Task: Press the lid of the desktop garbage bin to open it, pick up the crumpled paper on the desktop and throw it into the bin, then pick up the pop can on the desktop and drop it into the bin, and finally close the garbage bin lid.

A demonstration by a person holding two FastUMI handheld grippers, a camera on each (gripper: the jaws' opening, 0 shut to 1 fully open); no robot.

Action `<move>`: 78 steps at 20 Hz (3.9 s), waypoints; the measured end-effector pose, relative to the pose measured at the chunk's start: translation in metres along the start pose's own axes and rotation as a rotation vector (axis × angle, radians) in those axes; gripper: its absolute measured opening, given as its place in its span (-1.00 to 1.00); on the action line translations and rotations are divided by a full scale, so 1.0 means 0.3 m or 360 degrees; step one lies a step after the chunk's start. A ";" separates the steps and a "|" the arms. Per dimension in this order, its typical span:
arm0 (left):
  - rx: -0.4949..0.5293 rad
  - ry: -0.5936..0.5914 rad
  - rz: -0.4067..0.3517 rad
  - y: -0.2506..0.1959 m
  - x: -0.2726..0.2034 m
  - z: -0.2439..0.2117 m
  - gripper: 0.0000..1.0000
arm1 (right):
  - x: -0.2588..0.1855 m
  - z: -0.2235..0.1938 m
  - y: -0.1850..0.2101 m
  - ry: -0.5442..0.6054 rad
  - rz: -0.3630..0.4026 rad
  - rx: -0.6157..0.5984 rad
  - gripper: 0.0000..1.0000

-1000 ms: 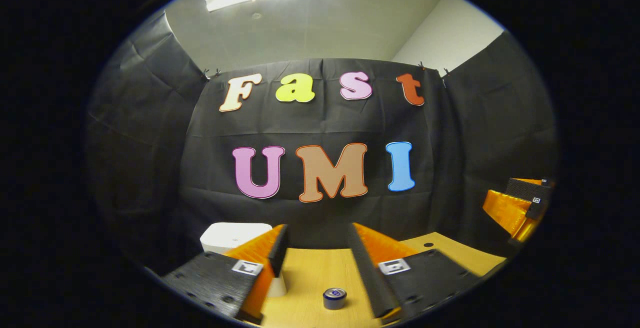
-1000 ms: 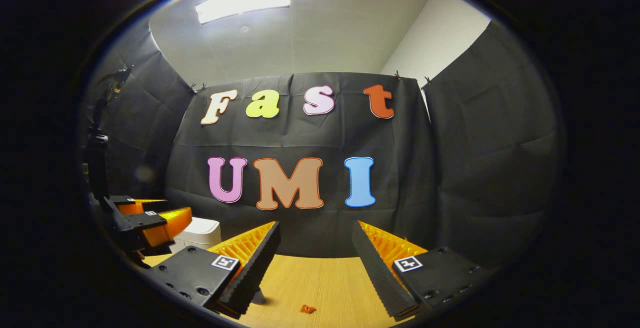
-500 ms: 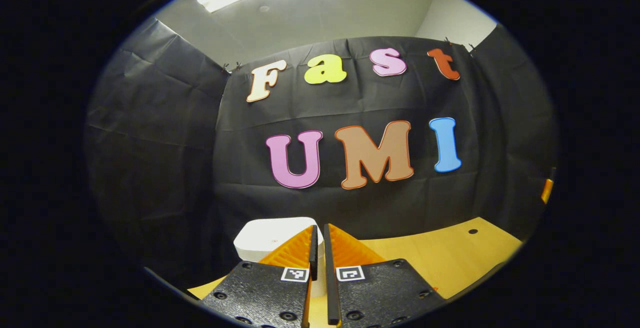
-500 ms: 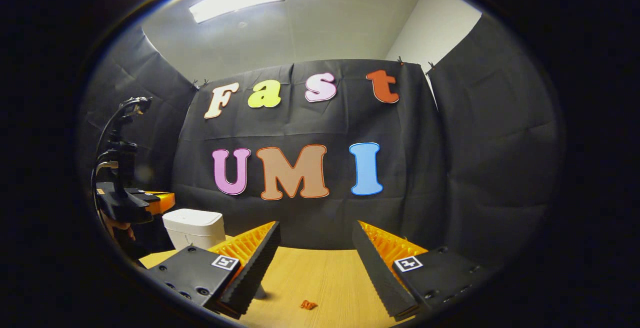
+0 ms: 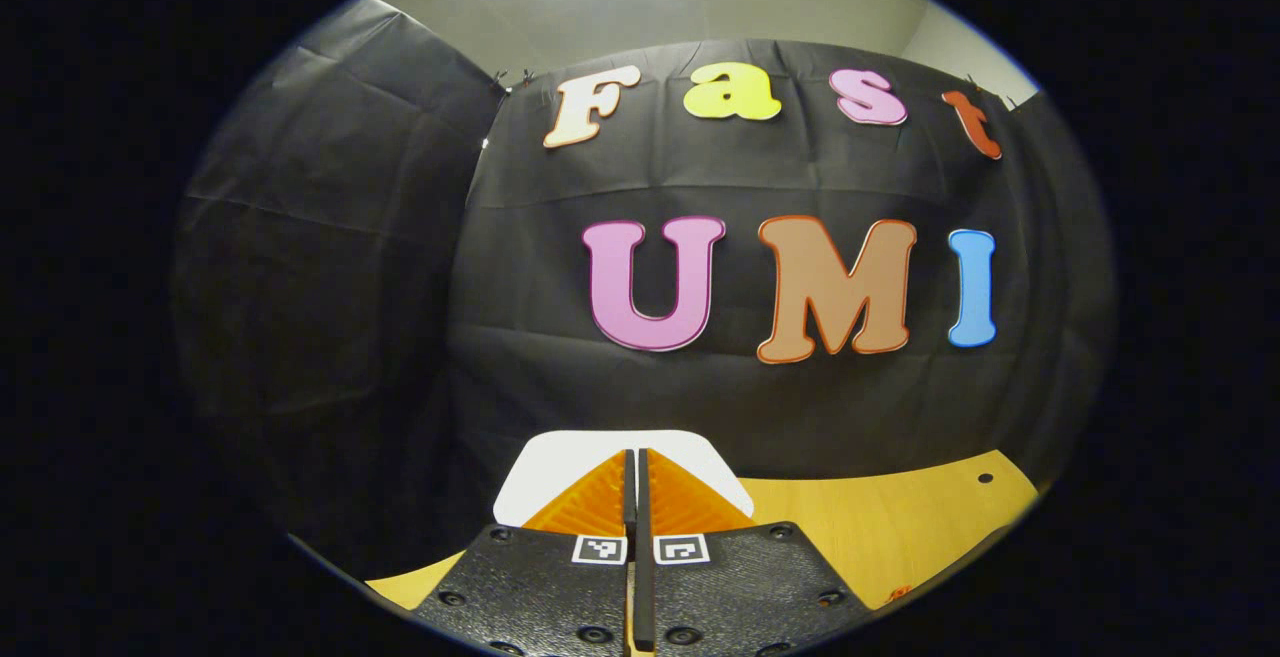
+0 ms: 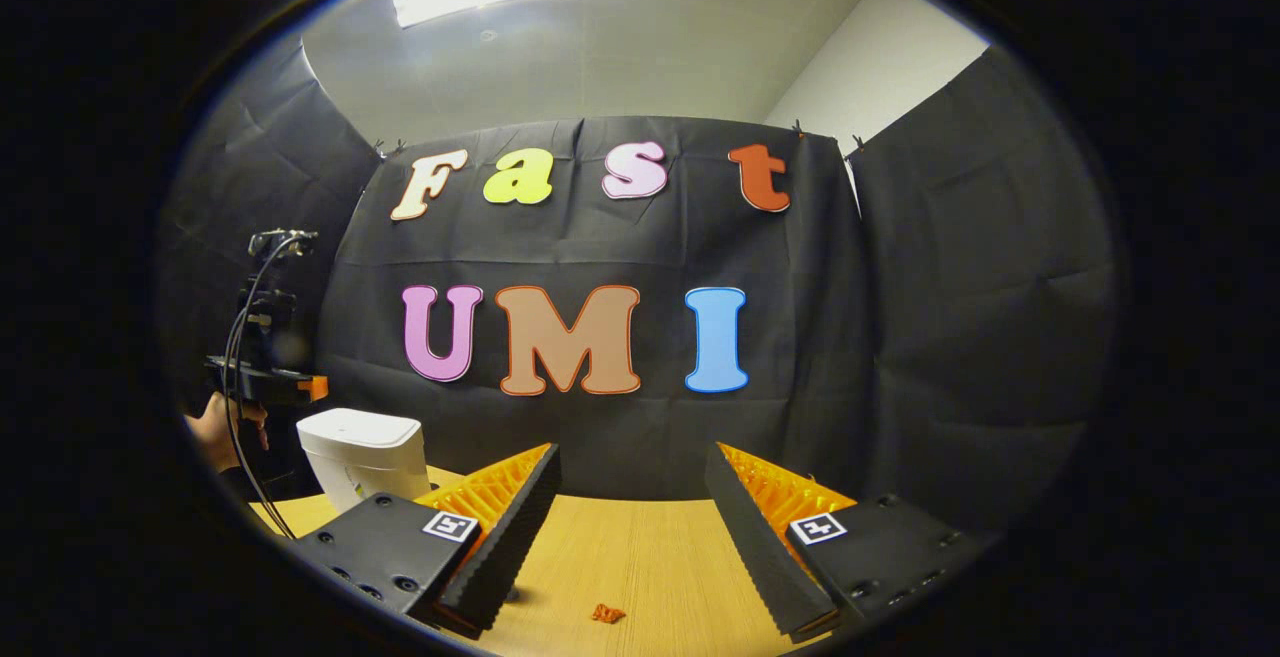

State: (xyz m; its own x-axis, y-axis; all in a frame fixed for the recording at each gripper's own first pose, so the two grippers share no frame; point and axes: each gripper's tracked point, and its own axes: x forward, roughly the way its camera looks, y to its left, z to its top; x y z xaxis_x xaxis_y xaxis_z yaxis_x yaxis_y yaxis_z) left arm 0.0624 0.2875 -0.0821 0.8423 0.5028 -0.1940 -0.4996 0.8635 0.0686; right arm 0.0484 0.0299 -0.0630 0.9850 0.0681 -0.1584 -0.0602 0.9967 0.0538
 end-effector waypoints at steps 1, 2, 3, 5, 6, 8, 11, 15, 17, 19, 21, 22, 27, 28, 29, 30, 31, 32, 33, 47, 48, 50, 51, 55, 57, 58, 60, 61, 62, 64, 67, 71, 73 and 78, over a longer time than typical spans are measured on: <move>0.0002 0.0031 0.0001 0.013 0.024 -0.027 -1.00 | 0.007 -0.008 0.006 0.0020 -0.0006 -0.0005 0.94; 0.0003 0.0063 -0.0001 0.020 0.049 -0.054 -1.00 | 0.012 -0.018 0.014 0.0038 -0.0010 -0.0013 0.94; -0.0001 0.0091 -0.0001 0.024 0.076 -0.078 -1.00 | 0.012 -0.025 0.021 0.0053 -0.0013 -0.0021 0.94; -0.0015 0.0172 0.0003 0.030 0.122 -0.140 -1.00 | 0.011 -0.039 0.030 0.0083 -0.0019 -0.0035 0.94; -0.0028 0.0203 0.0010 0.036 0.140 -0.168 -1.00 | 0.011 -0.044 0.033 0.0093 -0.0023 -0.0041 0.94; -0.0050 0.0345 0.0023 0.024 0.129 -0.249 -1.00 | 0.007 -0.046 0.032 0.0103 -0.0038 -0.0049 0.94; 0.0229 0.0328 0.0037 0.023 0.149 -0.267 -1.00 | 0.010 -0.046 0.033 0.0107 -0.0052 -0.0048 0.94; 0.0179 0.0128 0.0072 0.024 0.153 -0.208 -1.00 | 0.002 -0.035 0.040 0.0089 -0.0037 -0.0029 0.94; 0.0144 0.0058 0.0054 0.020 0.147 -0.171 -1.00 | -0.002 -0.030 0.042 0.0080 -0.0028 -0.0031 1.00; 0.0142 0.0035 0.0040 0.015 0.137 -0.141 -1.00 | -0.006 -0.035 0.033 0.0085 -0.0025 -0.0039 0.94; 0.0193 -0.0075 0.0022 0.006 0.109 -0.052 -1.00 | -0.011 -0.023 0.024 0.0077 -0.0022 -0.0026 0.94; 0.0197 -0.0130 0.0014 -0.003 0.082 -0.005 -0.93 | -0.012 -0.020 0.029 0.0067 -0.0015 -0.0017 0.94; 0.0132 -0.0312 -0.0085 -0.094 -0.072 0.153 0.50 | -0.015 -0.011 0.028 0.0035 0.0031 0.0001 0.94; 0.0120 -0.0347 -0.0083 -0.098 -0.112 0.178 0.77 | -0.018 -0.008 0.030 0.0025 0.0053 0.0011 0.94; 0.0103 -0.0374 -0.0088 -0.109 -0.152 0.190 0.70 | -0.017 -0.009 0.032 0.0021 0.0075 0.0023 0.94; 0.0080 -0.0392 -0.0105 -0.125 -0.194 0.200 0.74 | -0.013 -0.015 0.036 0.0020 0.0097 0.0034 0.94; 0.0062 -0.0398 -0.0119 -0.137 -0.232 0.199 0.84 | -0.007 -0.021 0.035 0.0026 0.0109 0.0041 0.94; 0.0050 -0.0401 -0.0130 -0.151 -0.269 0.201 0.75 | -0.006 -0.034 0.029 0.0035 0.0113 0.0044 0.94; 0.0042 -0.0393 -0.0132 -0.156 -0.302 0.192 0.75 | -0.001 -0.042 0.026 0.0044 0.0120 0.0044 0.94; -0.0001 -0.0300 -0.0235 -0.270 -0.603 0.087 0.84 | 0.123 -0.404 0.012 0.0350 0.0201 0.0064 0.94; 0.0006 -0.0293 -0.0238 -0.278 -0.608 0.081 0.77 | 0.141 -0.449 0.021 0.0391 0.0213 0.0063 0.94; 0.0019 -0.0277 -0.0249 -0.291 -0.622 0.068 0.83 | 0.173 -0.544 0.033 0.0484 0.0225 0.0065 0.94; 0.0030 -0.0271 -0.0249 -0.294 -0.631 0.060 0.84 | 0.188 -0.590 0.037 0.0533 0.0234 0.0073 0.94; 0.0079 -0.0242 -0.0241 -0.303 -0.650 0.034 0.77 | 0.257 -0.814 0.069 0.0776 0.0265 0.0067 0.95; 0.0075 -0.0230 -0.0231 -0.298 -0.668 0.028 0.84 | 0.297 -0.924 0.080 0.0888 0.0266 0.0039 0.96; 0.0079 -0.0228 -0.0216 -0.291 -0.672 0.028 0.77 | 0.310 -1.001 0.088 0.0952 0.0268 0.0016 0.94; 0.0093 -0.0223 -0.0192 -0.277 -0.676 0.027 0.77 | 0.339 -1.141 0.103 0.1113 0.0266 -0.0022 0.87; 0.0105 -0.0212 -0.0176 -0.266 -0.683 0.018 0.77 | 0.354 -1.200 0.107 0.1183 0.0257 -0.0044 0.85; 0.0115 -0.0205 -0.0164 -0.258 -0.684 0.015 0.77 | 0.366 -1.244 0.116 0.1251 0.0249 -0.0062 0.82; 0.0128 -0.0195 -0.0144 -0.243 -0.691 0.012 0.77 | 0.373 -1.284 0.111 0.1296 0.0237 -0.0126 0.71; 0.0142 -0.0173 -0.0121 -0.225 -0.691 0.002 0.77 | 0.377 -1.327 0.122 0.1325 0.0256 -0.0208 0.54; 0.0129 -0.0136 -0.0117 -0.220 -0.680 -0.013 0.78 | 0.388 -1.342 0.132 0.1321 0.0356 -0.0236 0.22; 0.0125 -0.0125 -0.0115 -0.217 -0.677 -0.019 0.78 | 0.366 -1.339 0.156 0.1326 0.0403 -0.0233 0.01; 0.0123 -0.0129 -0.0120 -0.211 -0.660 -0.011 0.78 | 0.365 -1.110 0.200 0.1096 0.0486 -0.0061 -0.22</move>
State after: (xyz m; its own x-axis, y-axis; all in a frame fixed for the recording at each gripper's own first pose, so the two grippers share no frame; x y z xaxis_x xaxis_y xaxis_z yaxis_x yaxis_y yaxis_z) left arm -0.0733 0.1331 -0.0513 0.8920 0.4353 -0.1220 -0.4201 0.8978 0.1324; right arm 0.0990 0.1117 -0.4053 0.6008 0.3411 -0.7230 -0.3327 0.9291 0.1618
